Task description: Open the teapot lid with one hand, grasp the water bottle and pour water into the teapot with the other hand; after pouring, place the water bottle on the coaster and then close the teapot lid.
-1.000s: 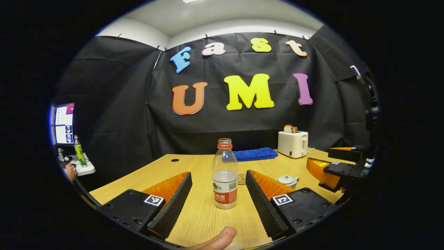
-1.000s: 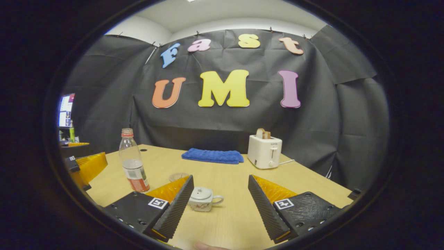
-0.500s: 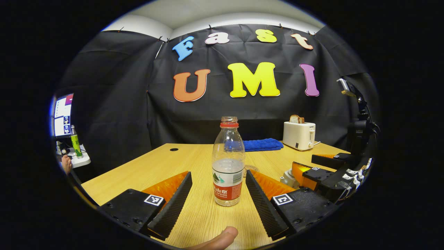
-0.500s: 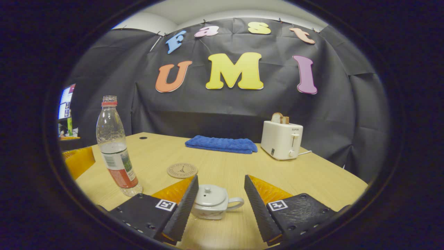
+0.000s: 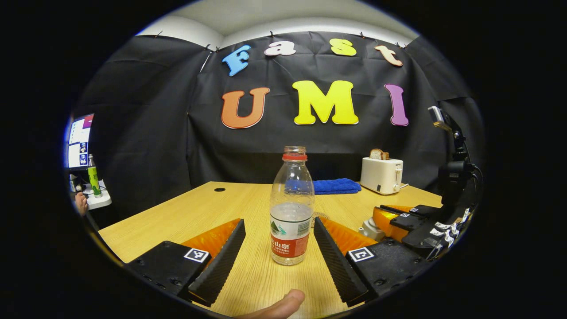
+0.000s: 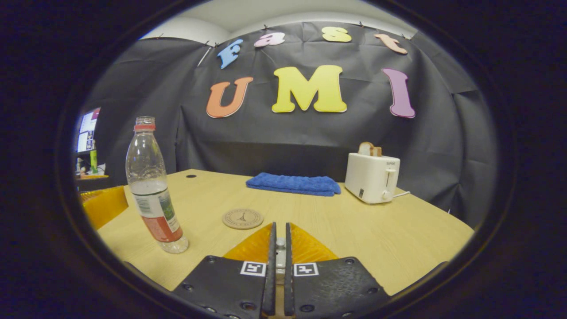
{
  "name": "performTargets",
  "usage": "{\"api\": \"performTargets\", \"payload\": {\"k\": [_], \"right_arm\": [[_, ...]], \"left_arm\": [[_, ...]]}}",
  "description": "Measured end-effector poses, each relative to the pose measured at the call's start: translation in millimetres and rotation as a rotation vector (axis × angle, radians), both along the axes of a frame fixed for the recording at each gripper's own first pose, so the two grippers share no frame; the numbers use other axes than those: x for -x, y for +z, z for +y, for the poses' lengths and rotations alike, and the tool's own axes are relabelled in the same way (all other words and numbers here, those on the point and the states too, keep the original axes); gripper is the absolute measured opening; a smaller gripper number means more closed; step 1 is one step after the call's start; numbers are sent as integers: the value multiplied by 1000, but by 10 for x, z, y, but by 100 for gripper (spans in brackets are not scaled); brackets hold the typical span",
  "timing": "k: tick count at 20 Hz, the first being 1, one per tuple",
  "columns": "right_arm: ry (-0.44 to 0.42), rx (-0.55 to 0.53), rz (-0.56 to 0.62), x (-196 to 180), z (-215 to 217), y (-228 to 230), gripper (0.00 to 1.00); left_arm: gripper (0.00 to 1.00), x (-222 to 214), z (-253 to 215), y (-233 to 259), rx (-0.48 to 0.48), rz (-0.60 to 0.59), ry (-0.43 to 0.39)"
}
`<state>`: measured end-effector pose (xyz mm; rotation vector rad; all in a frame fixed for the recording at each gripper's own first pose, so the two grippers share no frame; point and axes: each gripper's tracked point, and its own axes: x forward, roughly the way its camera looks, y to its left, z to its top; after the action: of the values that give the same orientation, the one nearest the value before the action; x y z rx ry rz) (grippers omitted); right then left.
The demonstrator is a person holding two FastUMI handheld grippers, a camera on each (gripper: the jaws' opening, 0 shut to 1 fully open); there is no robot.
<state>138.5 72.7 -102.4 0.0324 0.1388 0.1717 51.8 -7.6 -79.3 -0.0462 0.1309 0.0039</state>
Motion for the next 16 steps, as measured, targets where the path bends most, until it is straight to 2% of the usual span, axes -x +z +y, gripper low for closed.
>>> {"api": "performTargets", "payload": {"k": [5,7,8,13,16], "right_arm": [[22,22,0,27,29,0,8],[16,14,10,53,13,4,2],[20,26,4,23,29,5,2],[34,-41,-29,182,-38,246,1],[31,-22,-69,316,-106,428,2]], "left_arm": [[98,-4,-47,-7,14,-11,-11],[98,-15,-72,-9,12,-13,-19],[98,-35,-77,-18,7,-16,-24],[98,-109,-84,18,-27,-39,-39],[98,-177,-110,-41,-22,-32,-57]]}}
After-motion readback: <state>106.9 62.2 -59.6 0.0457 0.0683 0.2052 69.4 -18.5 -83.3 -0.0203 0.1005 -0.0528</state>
